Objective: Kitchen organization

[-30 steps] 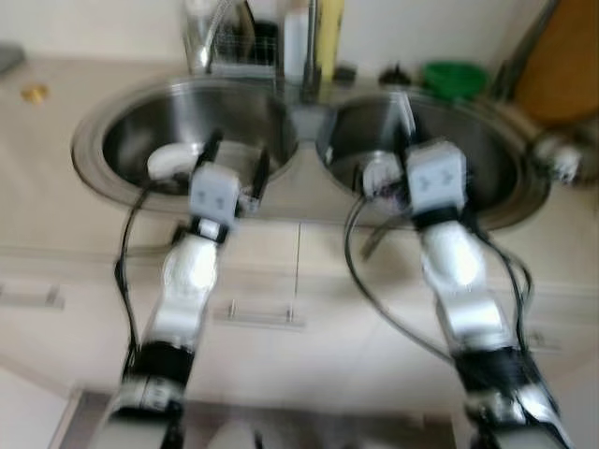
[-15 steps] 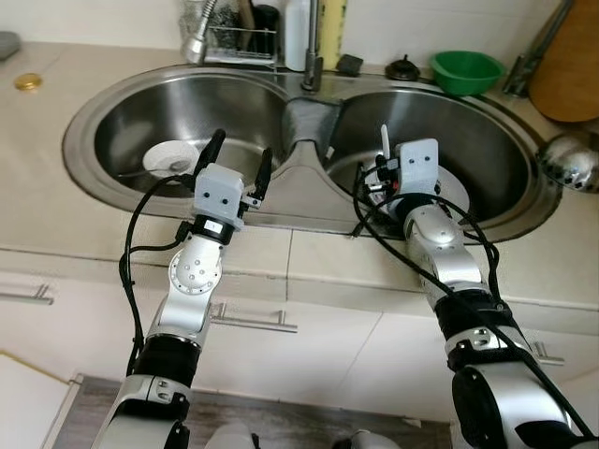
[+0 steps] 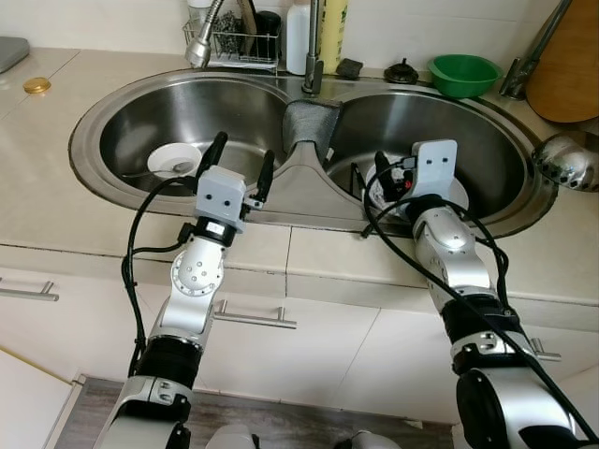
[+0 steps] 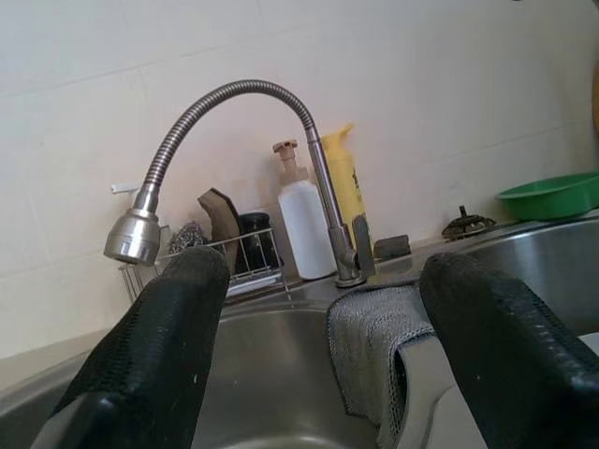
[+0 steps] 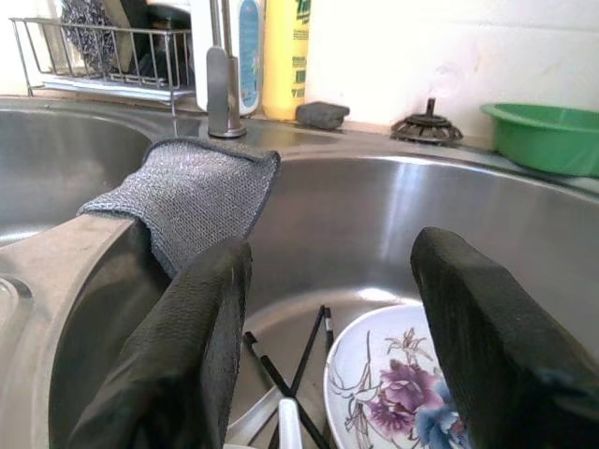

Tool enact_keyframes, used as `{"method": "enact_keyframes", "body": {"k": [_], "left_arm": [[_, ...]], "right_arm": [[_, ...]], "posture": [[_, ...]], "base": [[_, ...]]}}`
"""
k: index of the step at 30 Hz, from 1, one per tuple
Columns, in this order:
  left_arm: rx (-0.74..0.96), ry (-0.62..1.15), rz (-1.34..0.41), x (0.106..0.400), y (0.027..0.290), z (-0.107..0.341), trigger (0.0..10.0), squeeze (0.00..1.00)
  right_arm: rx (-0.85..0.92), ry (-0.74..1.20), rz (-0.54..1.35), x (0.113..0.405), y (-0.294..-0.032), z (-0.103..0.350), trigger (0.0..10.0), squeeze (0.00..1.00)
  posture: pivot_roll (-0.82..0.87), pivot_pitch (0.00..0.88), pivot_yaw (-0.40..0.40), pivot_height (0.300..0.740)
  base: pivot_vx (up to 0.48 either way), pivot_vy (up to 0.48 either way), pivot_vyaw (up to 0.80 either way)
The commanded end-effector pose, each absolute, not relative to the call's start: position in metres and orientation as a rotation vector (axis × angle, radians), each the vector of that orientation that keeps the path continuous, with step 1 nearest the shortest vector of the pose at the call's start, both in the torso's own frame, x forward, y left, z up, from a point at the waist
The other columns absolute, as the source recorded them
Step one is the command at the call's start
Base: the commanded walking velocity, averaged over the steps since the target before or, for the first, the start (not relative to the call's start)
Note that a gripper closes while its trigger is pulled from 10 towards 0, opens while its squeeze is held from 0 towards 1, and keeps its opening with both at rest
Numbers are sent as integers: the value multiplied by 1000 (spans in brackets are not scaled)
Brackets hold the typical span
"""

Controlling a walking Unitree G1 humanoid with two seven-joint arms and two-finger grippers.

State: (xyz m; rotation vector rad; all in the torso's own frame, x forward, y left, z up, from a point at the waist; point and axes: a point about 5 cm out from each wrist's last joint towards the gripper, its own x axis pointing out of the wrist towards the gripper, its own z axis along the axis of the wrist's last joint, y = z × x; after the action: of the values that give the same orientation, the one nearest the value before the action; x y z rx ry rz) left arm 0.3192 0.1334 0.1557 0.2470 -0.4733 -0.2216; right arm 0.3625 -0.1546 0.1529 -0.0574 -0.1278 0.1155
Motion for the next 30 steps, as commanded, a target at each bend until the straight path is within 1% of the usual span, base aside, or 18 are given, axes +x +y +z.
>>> {"method": "enact_keyframes", "body": {"k": [1,6,7,8,9,10,11,13,14,15,19,21,22,26,30], "left_arm": [[245,-468,-231,319,133,154,10000,0],[242,-462,-227,318,134,153,10000,0],[239,-460,-224,318,134,153,10000,0],[233,-455,-217,318,135,152,10000,0],[233,-455,-217,318,135,152,10000,0],[229,-448,-212,319,136,152,10000,0],[227,-445,-211,319,137,152,10000,0],[225,-444,-212,319,136,152,10000,0],[223,-446,-214,319,136,153,10000,0],[221,-445,-215,320,135,153,10000,0],[220,-441,-215,320,136,153,10000,0],[225,-445,-228,319,134,152,10000,0],[225,-448,-238,318,132,152,10000,0],[223,-466,-232,319,132,156,10000,0],[222,-473,-228,319,133,158,10000,0]], "right_arm": [[-96,-203,100,360,-159,166,10000,1000],[-151,-274,30,352,-164,174,10000,1000],[-139,-288,8,348,-165,176,10000,1000],[-131,-316,-23,341,-167,178,10000,675],[-131,-316,-23,341,-167,178,10000,675],[-139,-340,-29,333,-167,178,10000,110],[-144,-345,-29,328,-167,177,10000,0],[-147,-348,-29,324,-168,175,10000,0],[-181,-353,-35,319,-169,172,10000,0],[-215,-354,-52,311,-172,166,10000,0],[-224,-354,-85,304,-177,163,10000,0],[-266,-384,-104,298,-177,166,10000,0],[-322,-436,-121,293,-177,172,10000,0],[-366,-494,-138,289,-174,179,10000,0],[-364,-527,-143,286,-170,184,10000,0]], "posture": [[103,0,-32,740],[99,0,-39,740],[99,0,-39,740],[99,0,-39,740],[99,0,-39,740],[96,0,-41,740],[95,0,-41,740],[95,0,-43,740],[95,0,-43,740],[89,0,-43,740],[85,0,-42,740],[79,0,-38,740],[79,0,-37,740],[83,0,-39,740],[87,0,-41,740]], "base": [[0,0,0],[0,0,0],[0,0,0],[0,0,0],[0,0,0],[0,0,0],[0,0,0],[0,0,0],[0,0,0],[0,480,0],[0,480,0],[0,480,0],[0,480,0],[0,480,0],[0,480,0]]}}
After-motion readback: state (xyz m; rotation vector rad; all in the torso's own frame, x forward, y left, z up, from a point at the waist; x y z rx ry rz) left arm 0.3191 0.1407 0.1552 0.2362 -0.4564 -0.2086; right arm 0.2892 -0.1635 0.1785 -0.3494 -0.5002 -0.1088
